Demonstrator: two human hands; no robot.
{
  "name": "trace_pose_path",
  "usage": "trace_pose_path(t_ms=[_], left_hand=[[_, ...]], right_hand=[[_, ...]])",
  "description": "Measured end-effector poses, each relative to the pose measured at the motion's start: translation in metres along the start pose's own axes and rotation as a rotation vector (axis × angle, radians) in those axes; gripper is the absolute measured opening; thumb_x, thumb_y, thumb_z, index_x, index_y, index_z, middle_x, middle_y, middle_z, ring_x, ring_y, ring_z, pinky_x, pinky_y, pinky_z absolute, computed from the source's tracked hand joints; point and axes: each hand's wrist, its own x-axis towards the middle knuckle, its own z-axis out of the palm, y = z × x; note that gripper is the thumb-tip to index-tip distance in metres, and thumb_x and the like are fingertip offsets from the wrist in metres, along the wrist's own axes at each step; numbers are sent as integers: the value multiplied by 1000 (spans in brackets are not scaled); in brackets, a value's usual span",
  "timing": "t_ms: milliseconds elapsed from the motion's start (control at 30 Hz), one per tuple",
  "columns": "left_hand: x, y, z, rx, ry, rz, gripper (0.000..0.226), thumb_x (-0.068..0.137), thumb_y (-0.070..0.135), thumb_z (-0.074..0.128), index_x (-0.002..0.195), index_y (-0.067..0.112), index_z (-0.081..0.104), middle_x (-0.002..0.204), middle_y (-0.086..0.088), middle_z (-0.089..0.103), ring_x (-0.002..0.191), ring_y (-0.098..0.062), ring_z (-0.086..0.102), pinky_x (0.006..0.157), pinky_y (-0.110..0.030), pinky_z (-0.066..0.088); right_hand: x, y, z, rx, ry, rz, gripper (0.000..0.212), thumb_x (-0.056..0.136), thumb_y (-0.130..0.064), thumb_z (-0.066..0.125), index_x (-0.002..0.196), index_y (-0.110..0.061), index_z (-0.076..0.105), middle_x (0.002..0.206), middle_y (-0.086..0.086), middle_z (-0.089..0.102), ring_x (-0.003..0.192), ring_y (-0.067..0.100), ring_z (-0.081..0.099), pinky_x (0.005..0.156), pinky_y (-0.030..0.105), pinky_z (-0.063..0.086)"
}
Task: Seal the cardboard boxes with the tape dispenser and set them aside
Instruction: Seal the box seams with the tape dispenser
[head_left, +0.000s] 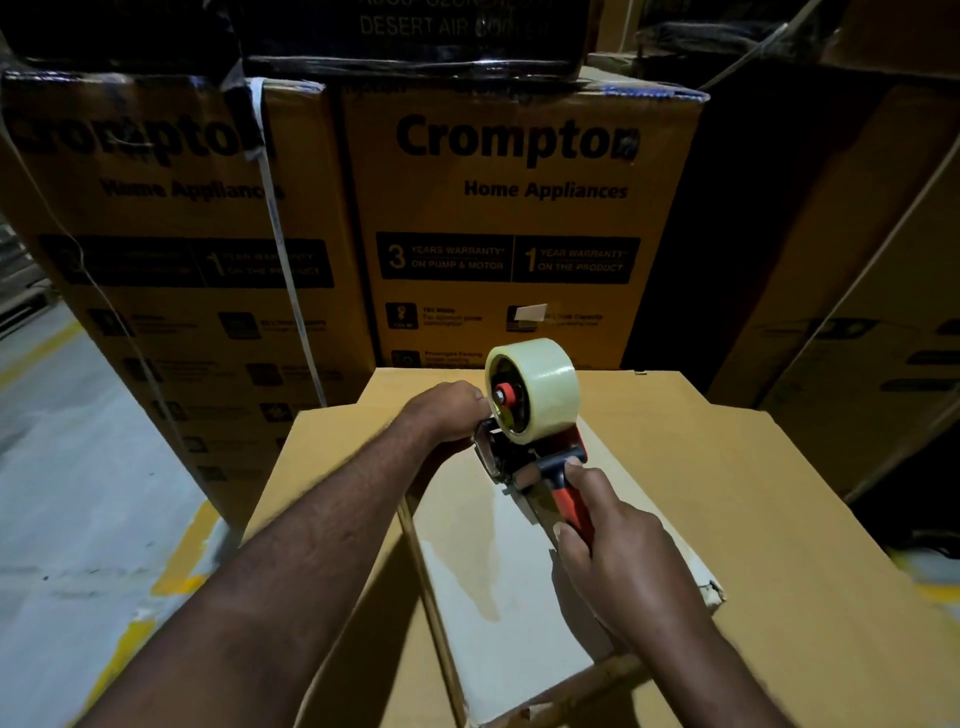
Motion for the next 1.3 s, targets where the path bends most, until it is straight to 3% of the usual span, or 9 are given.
trace_pose_path(t_ms=[167, 300, 433, 533, 633, 733, 900, 1067, 1300], left_hand=[[-5, 5, 5, 93, 25, 21, 15, 95, 29, 56, 89, 20, 66, 88, 0, 68, 84, -18, 65, 80, -40, 57], [-8, -2, 13, 244, 172, 72, 45, 105, 49, 32, 84, 20, 60, 83, -1, 62, 80, -22, 58, 74, -37, 50], [-9, -6, 22, 290, 242, 172, 51, 106, 54, 28, 101, 22, 67, 95, -1, 68, 89, -26, 60, 76, -38, 50], [-12, -8, 15, 232, 108, 197, 50, 105, 57, 26, 126, 28, 61, 122, -3, 68, 109, -28, 60, 88, -42, 48], [-19, -7, 6, 279, -92, 170, 63, 105, 60, 25, 161, 32, 16, 168, -5, 22, 154, -33, 19, 120, -61, 13], [-54, 2, 23, 422, -48, 228, 63, 107, 52, 21, 162, 29, -2, 169, -4, -14, 154, -33, -19, 115, -71, -15], [-162, 13, 53, 404, -59, 270, 62, 108, 42, 18, 163, 18, 1, 170, -1, -9, 156, -20, -13, 121, -61, -12], [-250, 54, 89, 455, -150, 140, 90, 97, 71, 15, 161, 13, -8, 165, -3, -24, 153, -27, -25, 112, -70, -21], [-260, 79, 135, 576, 129, 12, 102, 78, 54, -24, 160, 9, 16, 170, -11, 9, 157, -26, 1, 112, -75, -2]], right_hand=[[-11, -3, -7, -100, -36, 7, 53, 100, -37, 49, 144, -39, 18, 97, -3, 64, 79, 18, 57, 64, 30, 47], [-49, 5, -31, -96, -120, 88, 55, 101, -43, 47, 142, -48, 11, 103, -6, 61, 81, 14, 53, 72, 28, 45], [-78, 4, -30, -137, -101, 131, 57, 100, -46, 45, 144, -51, 8, 101, -8, 58, 80, 12, 47, 69, 22, 42], [-81, 3, -20, -136, -83, 142, 55, 100, -44, 46, 144, -47, 14, 100, -9, 60, 79, 11, 49, 65, 21, 42], [-82, 0, -20, -161, -57, 144, 54, 101, -42, 48, 145, -44, 17, 102, -9, 61, 76, 11, 48, 54, 15, 36], [-80, -6, -22, -153, -38, 160, 54, 101, -38, 51, 145, -42, 19, 117, -5, 66, 88, 13, 59, 65, 20, 48], [-75, -7, -26, -190, -42, 119, 49, 100, -35, 51, 141, -38, 24, 113, 1, 67, 90, 20, 63, 71, 33, 53], [-73, -1, -22, -202, -67, 48, 58, 95, -29, 53, 144, -31, 22, 103, 6, 67, 81, 26, 54, 65, 34, 42], [-85, 15, -22, -144, -92, -47, 63, 87, -20, 53, 140, -35, 22, 91, 7, 64, 90, 34, 63, 88, 48, 52]])
